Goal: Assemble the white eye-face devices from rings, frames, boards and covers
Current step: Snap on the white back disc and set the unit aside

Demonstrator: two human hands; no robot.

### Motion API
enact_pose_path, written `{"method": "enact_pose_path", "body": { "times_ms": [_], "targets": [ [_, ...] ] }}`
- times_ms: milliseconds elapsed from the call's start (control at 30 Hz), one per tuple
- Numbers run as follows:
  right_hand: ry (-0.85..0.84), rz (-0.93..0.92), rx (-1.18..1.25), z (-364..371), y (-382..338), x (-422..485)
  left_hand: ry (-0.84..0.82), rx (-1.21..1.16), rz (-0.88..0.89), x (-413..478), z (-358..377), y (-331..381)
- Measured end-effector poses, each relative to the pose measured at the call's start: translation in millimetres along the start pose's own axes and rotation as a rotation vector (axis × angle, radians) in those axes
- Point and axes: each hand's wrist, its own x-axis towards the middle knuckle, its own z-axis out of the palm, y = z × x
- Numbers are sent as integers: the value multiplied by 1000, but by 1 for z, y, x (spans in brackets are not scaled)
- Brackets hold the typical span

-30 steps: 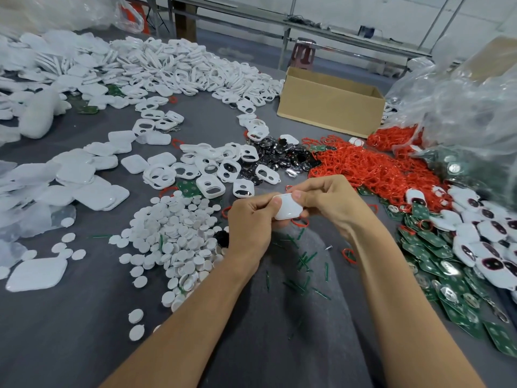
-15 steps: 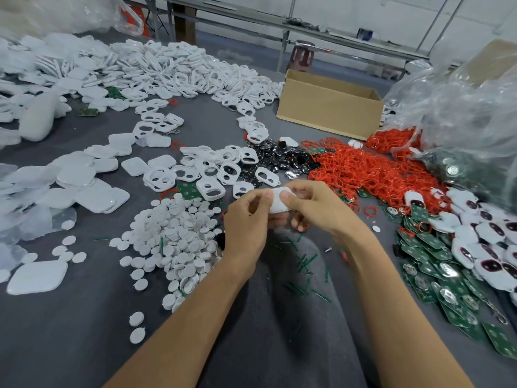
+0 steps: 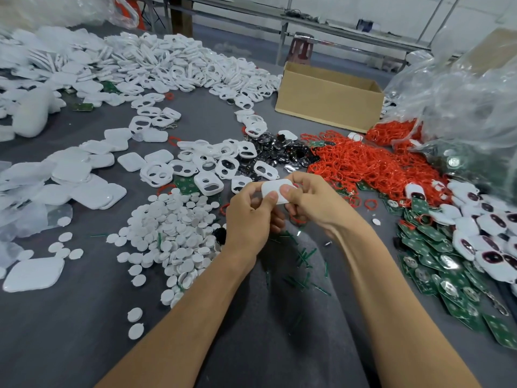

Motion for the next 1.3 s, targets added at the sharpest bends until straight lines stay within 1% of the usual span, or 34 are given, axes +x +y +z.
{"method": "enact_pose_path", "body": {
  "times_ms": [100,233,300,367,467,500,567,633,700,800,1000,1300],
  "targets": [
    [25,8,27,3,3,2,42,24,18,0,0,0],
    [64,-22,22,7,3,2,160,244,188,-1,-2,-2],
    [71,-7,120,8,0,2,164,273,235,-2,-3,0],
    [83,-3,233,5,-3,2,111,193,200,-4,-3,1],
    [113,-7,261,-2,-1,1,9,-15,46,-4,2,1],
    [113,-10,271,-4,0,1,10,-67,12,-3,2,1],
    [93,-9,298,-7,1,1,42,-120,3,-1,1,2],
    [67,13,324,-8,-1,1,94,-107,15,1,-1,3],
    [49,33,345,-10,-3,0,113,-124,22,1,-2,4],
    [53,22,338,-10,-6,-2,106,-164,46,0,-2,5],
    [139,20,318,-6,-7,-2,76,-145,59,-1,-3,4],
    [112,16,321,-5,-6,-3,81,-146,74,-1,-4,5]
  ]
}}
